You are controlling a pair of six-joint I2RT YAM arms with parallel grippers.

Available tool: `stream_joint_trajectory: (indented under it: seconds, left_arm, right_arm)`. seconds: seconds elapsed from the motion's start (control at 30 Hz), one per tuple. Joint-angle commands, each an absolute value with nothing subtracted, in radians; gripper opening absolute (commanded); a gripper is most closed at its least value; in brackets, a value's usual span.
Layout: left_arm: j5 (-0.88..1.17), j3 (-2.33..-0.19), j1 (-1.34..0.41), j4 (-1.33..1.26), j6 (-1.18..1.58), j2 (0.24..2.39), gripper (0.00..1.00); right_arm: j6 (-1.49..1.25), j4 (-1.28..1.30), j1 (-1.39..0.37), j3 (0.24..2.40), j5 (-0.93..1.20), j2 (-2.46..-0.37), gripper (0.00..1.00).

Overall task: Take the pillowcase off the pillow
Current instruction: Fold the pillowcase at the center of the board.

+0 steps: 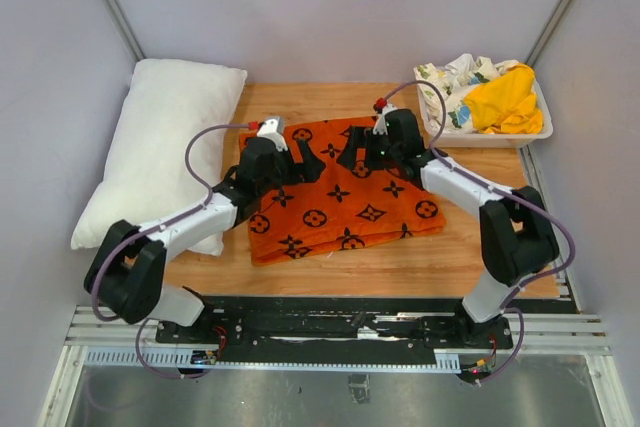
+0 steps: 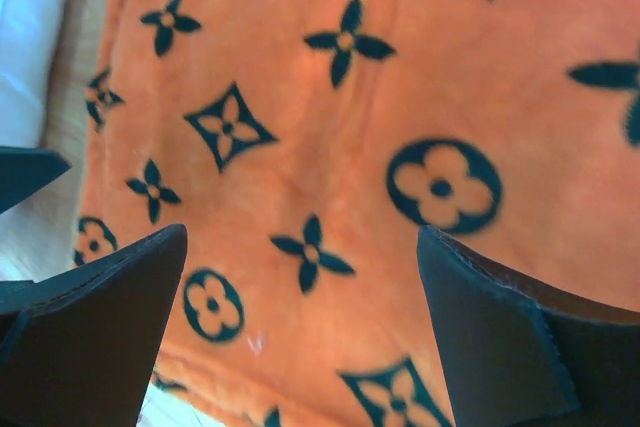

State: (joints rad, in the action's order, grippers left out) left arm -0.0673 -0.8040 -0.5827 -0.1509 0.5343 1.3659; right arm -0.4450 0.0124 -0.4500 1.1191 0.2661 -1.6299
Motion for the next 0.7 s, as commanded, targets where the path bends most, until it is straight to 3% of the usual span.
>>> stream_joint_trajectory:
  seconds: [0.0,0.13,0.27,0.43,0.67]
  left_arm:
    - [0.177,-0.78,-0.469,-0.587,0.567,1.504,0.99]
    - [0.323,-0.766,-0.406,-0.892,0.681,1.705,0.99]
    - [0.433,-0.766,-0.386,-1.163,0.773,1.852,0.99]
    - [0.543,-0.808,-0.361,-1.296,0.827,1.967,0.99]
    - [0.604,-0.836,-0.359,-1.332,0.826,1.99,0.99]
  right_arm:
    - [-0.624,-0.447,-0.438,1.073,0.377,-1.753,0.98]
    - [-0.898,-1.001,-0.404,0.926,0.356,-1.908,0.99]
    - [-1.093,-1.359,-0.389,0.92,0.326,-2.107,0.99]
    - [-1.157,-1.429,-0.361,0.972,0.371,-2.209,0.99]
    - [-1.104,-1.369,-0.369,0.979,0.401,-2.133,0.98]
